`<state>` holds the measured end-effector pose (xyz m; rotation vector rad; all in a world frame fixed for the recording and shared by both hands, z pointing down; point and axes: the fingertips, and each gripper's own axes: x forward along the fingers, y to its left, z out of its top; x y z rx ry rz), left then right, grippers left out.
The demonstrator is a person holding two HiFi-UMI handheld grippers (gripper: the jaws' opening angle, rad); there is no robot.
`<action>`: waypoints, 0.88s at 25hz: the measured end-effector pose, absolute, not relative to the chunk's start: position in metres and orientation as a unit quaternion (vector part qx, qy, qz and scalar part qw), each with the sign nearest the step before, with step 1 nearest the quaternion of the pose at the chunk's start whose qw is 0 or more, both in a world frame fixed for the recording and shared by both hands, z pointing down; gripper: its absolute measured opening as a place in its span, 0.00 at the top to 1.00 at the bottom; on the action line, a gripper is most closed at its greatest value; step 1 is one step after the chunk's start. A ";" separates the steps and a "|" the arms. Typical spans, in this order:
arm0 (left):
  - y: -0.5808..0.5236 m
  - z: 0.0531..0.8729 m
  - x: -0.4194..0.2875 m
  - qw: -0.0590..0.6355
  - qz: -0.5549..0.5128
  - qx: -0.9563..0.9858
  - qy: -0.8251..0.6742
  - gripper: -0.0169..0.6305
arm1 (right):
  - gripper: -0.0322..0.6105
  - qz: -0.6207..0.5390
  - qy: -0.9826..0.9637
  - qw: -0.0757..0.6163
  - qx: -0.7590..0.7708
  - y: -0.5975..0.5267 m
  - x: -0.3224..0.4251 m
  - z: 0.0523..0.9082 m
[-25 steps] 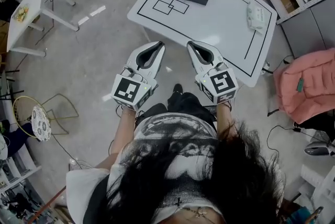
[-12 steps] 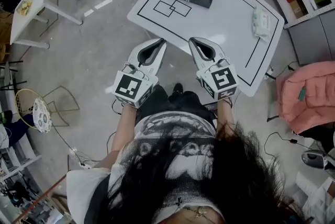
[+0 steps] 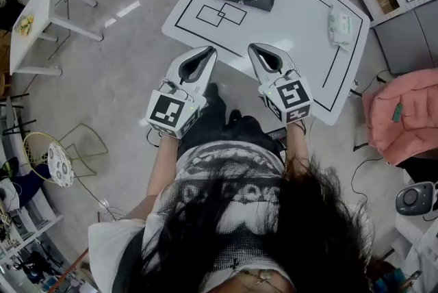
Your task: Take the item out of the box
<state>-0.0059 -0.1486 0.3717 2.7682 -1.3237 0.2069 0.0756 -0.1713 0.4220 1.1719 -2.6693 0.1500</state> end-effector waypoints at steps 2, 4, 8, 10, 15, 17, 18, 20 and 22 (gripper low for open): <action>-0.159 0.370 -0.009 0.027 0.063 0.905 -0.419 0.97 | 0.94 0.051 -0.904 0.117 0.408 -0.186 0.074 0.423; -0.172 0.369 -0.014 0.020 0.060 0.911 -0.407 0.97 | 0.94 0.053 -0.899 0.122 0.416 -0.203 0.072 0.425; -0.201 0.369 -0.028 0.021 0.062 0.917 -0.393 0.97 | 0.94 0.054 -0.890 0.134 0.432 -0.243 0.067 0.427; -0.216 0.370 -0.036 0.022 0.063 0.919 -0.389 0.97 | 0.94 0.054 -0.887 0.146 0.435 -0.264 0.063 0.431; -0.249 0.374 -0.051 0.024 0.064 0.925 -0.373 0.97 | 0.94 0.051 -0.878 0.184 0.439 -0.321 0.059 0.446; -0.260 0.374 -0.057 0.026 0.062 0.927 -0.368 0.97 | 0.94 0.051 -0.875 0.202 0.437 -0.344 0.058 0.455; -0.266 0.374 -0.060 0.027 0.061 0.928 -0.367 0.97 | 0.93 0.052 -0.874 0.212 0.435 -0.356 0.058 0.460; -0.274 0.374 -0.066 0.029 0.059 0.929 -0.365 0.97 | 0.91 0.058 -0.871 0.233 0.428 -0.377 0.057 0.472; -0.282 0.374 -0.072 0.032 0.058 0.929 -0.363 0.97 | 0.88 0.067 -0.868 0.258 0.420 -0.398 0.056 0.487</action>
